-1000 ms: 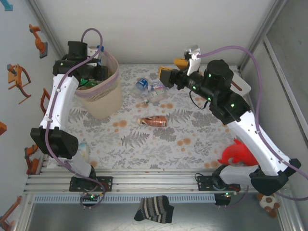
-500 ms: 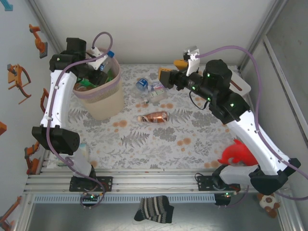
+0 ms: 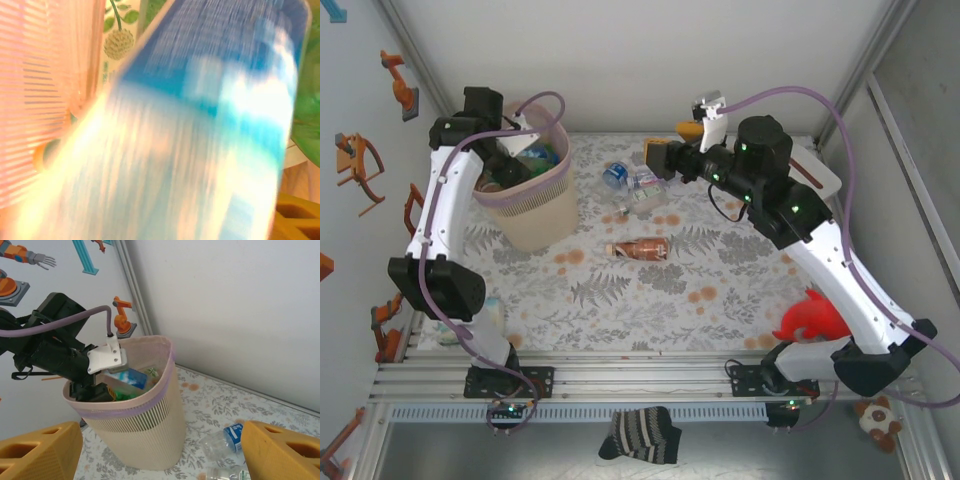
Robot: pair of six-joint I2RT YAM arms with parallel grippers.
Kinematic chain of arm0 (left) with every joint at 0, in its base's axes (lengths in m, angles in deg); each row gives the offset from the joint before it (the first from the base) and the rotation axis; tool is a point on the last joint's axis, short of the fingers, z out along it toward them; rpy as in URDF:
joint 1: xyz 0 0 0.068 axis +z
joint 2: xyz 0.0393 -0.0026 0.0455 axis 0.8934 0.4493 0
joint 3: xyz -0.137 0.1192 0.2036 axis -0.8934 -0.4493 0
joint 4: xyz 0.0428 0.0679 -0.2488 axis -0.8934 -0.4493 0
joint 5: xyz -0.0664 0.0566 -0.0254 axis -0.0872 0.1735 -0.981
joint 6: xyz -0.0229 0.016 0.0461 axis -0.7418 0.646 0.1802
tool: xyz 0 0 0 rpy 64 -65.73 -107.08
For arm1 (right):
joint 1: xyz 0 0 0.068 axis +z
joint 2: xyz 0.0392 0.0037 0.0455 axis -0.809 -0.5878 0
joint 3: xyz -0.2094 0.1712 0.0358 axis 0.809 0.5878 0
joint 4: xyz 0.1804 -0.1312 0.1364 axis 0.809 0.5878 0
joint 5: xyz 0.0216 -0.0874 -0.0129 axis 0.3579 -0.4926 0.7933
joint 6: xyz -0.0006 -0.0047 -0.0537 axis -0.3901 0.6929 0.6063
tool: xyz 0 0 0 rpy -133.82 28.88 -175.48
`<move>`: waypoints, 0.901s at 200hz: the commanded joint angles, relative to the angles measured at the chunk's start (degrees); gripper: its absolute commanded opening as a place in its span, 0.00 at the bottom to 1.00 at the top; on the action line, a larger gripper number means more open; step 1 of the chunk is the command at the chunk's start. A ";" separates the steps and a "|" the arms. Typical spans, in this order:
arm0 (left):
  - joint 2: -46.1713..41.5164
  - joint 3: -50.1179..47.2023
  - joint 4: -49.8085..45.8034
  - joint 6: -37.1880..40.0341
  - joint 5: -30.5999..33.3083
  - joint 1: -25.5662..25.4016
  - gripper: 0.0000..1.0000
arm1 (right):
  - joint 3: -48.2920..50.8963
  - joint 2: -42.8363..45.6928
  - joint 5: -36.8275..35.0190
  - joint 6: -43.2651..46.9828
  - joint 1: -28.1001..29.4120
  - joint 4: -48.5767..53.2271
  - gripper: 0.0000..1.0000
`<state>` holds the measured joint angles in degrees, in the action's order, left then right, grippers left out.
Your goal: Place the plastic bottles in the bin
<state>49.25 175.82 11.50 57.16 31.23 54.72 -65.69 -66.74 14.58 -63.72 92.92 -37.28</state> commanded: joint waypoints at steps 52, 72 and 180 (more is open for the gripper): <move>-7.44 -0.83 4.57 -1.03 -8.71 -0.03 0.77 | -0.78 0.79 -1.36 0.19 0.19 -0.58 0.82; -9.35 -3.25 7.99 -3.76 -11.67 -0.03 0.76 | -0.62 0.60 -2.01 0.11 0.19 0.00 0.82; -7.31 -10.63 30.53 -26.07 -30.48 -0.03 0.07 | 1.98 2.30 -2.86 -0.96 0.19 -0.30 0.81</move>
<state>39.41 162.77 38.42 35.78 4.24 54.72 -64.68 -66.50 13.05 -64.20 92.92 -37.21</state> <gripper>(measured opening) 0.123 0.815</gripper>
